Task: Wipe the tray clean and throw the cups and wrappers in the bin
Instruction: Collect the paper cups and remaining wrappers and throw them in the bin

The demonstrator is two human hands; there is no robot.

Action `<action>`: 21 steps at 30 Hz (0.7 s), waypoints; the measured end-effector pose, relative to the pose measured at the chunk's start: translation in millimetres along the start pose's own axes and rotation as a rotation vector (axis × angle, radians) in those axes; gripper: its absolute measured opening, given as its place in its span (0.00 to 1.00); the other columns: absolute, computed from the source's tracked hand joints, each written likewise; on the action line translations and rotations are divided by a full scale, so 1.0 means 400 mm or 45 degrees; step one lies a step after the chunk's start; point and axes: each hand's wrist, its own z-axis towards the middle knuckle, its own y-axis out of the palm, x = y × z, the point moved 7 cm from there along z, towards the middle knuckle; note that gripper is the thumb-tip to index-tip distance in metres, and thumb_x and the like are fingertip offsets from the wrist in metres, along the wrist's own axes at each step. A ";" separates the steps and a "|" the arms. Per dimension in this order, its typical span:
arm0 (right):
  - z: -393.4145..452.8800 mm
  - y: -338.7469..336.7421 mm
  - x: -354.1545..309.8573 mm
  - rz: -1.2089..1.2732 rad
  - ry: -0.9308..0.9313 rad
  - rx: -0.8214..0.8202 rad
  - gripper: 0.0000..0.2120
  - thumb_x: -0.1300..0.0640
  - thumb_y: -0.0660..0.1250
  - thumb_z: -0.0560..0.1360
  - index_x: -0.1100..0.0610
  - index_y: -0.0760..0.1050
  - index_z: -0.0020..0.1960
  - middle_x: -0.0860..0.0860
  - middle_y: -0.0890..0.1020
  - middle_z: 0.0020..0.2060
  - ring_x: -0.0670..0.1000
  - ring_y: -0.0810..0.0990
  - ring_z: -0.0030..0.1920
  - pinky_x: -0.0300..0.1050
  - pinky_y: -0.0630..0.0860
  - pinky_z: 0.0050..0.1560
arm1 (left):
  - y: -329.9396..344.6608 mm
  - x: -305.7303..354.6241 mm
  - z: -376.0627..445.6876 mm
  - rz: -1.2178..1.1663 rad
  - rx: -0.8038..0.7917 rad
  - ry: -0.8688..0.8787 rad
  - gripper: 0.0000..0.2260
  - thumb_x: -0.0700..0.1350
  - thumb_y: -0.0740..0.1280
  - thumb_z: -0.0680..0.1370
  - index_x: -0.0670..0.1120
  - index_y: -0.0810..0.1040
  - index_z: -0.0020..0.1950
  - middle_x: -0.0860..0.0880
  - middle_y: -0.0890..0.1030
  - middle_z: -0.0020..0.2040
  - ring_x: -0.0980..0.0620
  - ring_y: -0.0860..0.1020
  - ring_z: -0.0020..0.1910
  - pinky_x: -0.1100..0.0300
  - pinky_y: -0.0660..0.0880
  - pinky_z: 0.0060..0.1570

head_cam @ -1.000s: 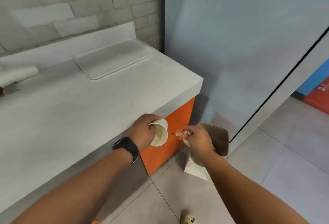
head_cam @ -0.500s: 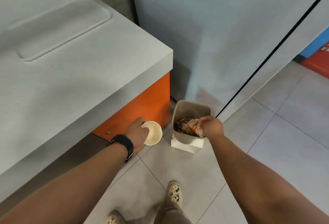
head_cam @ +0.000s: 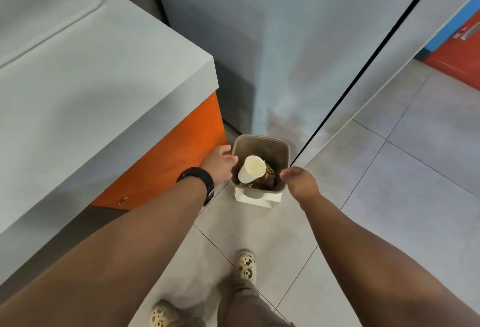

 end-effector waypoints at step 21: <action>-0.129 0.148 -0.347 0.021 -0.266 -0.259 0.05 0.55 0.64 0.77 0.51 0.78 0.46 0.49 0.80 0.42 0.53 0.78 0.48 0.48 0.75 0.55 | -0.317 -0.015 -0.193 0.421 0.112 0.040 0.19 0.50 0.59 0.80 0.50 0.69 0.70 0.47 0.75 0.64 0.47 0.75 0.62 0.53 0.71 0.62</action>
